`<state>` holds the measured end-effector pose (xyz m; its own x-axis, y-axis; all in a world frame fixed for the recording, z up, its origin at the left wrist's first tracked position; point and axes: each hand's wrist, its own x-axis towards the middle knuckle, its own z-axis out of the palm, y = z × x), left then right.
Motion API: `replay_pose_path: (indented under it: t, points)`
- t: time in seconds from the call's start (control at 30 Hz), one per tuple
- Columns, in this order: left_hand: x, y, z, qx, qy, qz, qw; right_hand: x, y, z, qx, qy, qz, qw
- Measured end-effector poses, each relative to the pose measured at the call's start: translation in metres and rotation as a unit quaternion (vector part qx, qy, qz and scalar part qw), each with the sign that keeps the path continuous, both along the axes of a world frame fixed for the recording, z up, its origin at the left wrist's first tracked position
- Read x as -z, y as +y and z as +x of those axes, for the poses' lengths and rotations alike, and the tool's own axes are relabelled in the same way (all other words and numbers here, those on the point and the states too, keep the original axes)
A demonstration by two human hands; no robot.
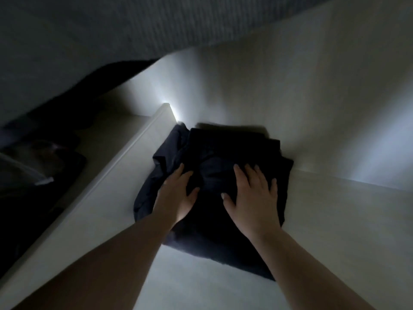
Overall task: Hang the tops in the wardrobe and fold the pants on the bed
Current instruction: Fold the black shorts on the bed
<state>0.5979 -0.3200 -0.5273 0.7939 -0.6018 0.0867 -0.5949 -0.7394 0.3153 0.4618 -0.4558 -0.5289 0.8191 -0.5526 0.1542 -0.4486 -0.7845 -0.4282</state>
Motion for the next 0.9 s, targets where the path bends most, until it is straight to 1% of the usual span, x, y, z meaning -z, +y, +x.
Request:
replay_pose_path:
  t: [0.07, 0.1, 0.17, 0.27, 0.33, 0.4, 0.47, 0.57, 0.63, 0.67, 0.73, 0.8, 0.9]
  points:
    - [-0.01, 0.014, -0.02, -0.041, 0.033, -0.104, 0.993, -0.019, 0.013, -0.014, -0.015, -0.048, 0.021, 0.999]
    - [-0.015, 0.02, -0.034, -0.065, 0.051, -0.136, 0.987, -0.028, 0.019, -0.024, -0.022, -0.057, 0.029, 0.998]
    - [-0.025, 0.029, -0.057, -0.085, 0.101, -0.177, 0.975, -0.044, 0.031, -0.041, -0.02, -0.047, 0.059, 0.997]
    - [-0.046, 0.044, -0.1, -0.09, 0.179, -0.244, 0.949, -0.07, 0.047, -0.073, -0.023, -0.009, 0.081, 0.996]
    - [-0.065, 0.057, -0.138, -0.095, 0.192, -0.274, 0.937, -0.091, 0.057, -0.099, -0.032, 0.003, 0.089, 0.996]
    - [-0.079, 0.07, -0.173, -0.101, 0.187, -0.307, 0.928, -0.109, 0.067, -0.122, -0.029, -0.013, 0.112, 0.993]
    - [-0.097, 0.087, -0.206, -0.117, 0.201, -0.359, 0.904, -0.129, 0.083, -0.149, -0.029, -0.038, 0.124, 0.991]
    - [-0.124, 0.124, -0.247, -0.14, 0.256, -0.437, 0.851, -0.153, 0.118, -0.193, -0.027, -0.062, 0.143, 0.987]
    - [-0.141, 0.148, -0.275, -0.143, 0.296, -0.448, 0.831, -0.165, 0.14, -0.221, -0.025, -0.052, 0.164, 0.985]
    - [-0.154, 0.168, -0.291, -0.144, 0.309, -0.443, 0.829, -0.176, 0.158, -0.237, -0.031, -0.047, 0.172, 0.983]
    - [-0.176, 0.197, -0.317, -0.133, 0.324, -0.414, 0.84, -0.193, 0.188, -0.266, -0.048, -0.036, 0.194, 0.979]
    - [-0.197, 0.236, -0.346, -0.131, 0.338, -0.393, 0.845, -0.211, 0.226, -0.294, -0.086, -0.023, 0.188, 0.978]
    - [-0.218, 0.291, -0.389, -0.155, 0.365, -0.399, 0.826, -0.234, 0.274, -0.326, -0.159, -0.016, 0.179, 0.971]
